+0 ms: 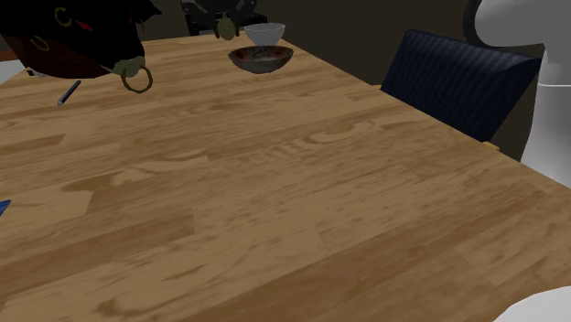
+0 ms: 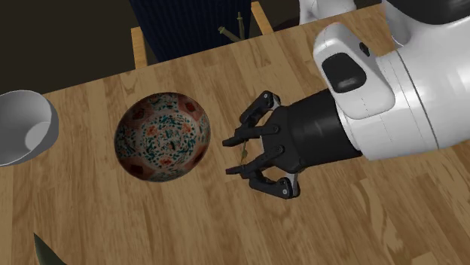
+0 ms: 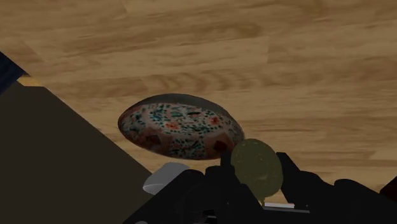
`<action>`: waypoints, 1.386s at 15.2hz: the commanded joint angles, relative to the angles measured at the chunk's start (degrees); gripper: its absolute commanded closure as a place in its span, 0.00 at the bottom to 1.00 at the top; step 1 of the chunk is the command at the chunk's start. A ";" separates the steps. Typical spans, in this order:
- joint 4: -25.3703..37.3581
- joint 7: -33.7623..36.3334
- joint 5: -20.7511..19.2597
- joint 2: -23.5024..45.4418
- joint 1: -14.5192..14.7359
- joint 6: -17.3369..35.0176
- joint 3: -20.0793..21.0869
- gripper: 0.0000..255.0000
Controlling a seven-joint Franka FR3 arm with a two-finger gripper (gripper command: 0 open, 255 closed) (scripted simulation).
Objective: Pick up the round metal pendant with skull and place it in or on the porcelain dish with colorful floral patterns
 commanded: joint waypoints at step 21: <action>-10.79 -6.50 3.47 -1.71 -22.00 19.11 0.38 1.00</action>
